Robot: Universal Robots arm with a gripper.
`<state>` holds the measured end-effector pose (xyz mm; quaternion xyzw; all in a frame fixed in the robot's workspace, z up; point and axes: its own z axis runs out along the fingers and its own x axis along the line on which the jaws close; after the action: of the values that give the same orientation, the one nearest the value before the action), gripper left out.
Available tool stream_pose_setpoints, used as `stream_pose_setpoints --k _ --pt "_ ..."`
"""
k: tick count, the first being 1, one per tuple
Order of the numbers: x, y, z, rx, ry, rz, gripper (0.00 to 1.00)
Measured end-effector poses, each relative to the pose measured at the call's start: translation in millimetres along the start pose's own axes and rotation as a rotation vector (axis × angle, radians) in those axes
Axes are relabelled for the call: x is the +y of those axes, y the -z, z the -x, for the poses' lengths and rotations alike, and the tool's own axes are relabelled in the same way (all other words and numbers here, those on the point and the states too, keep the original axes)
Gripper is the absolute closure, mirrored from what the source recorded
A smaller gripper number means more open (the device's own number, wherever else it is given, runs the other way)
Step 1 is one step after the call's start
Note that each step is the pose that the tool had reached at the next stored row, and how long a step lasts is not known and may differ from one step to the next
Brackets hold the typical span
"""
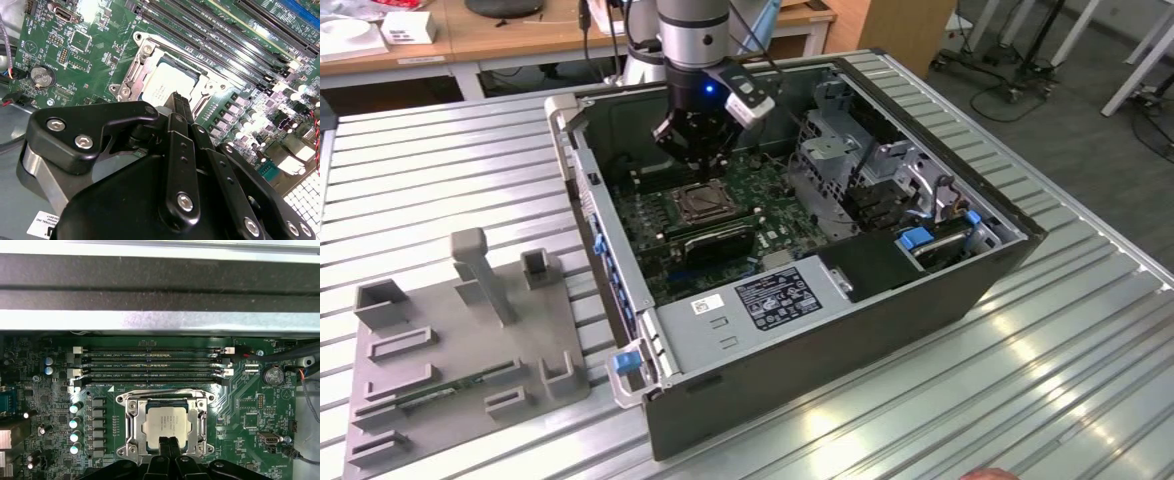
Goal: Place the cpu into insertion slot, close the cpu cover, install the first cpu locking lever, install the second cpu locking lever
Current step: 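Install the second cpu locking lever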
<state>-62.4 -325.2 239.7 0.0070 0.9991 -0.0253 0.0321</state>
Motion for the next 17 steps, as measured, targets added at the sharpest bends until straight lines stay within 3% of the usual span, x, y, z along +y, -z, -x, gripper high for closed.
stream_pose_setpoints --k 17 --pt "-0.3 5.7 0.4 0.0000 0.000 -0.0002 0.89"
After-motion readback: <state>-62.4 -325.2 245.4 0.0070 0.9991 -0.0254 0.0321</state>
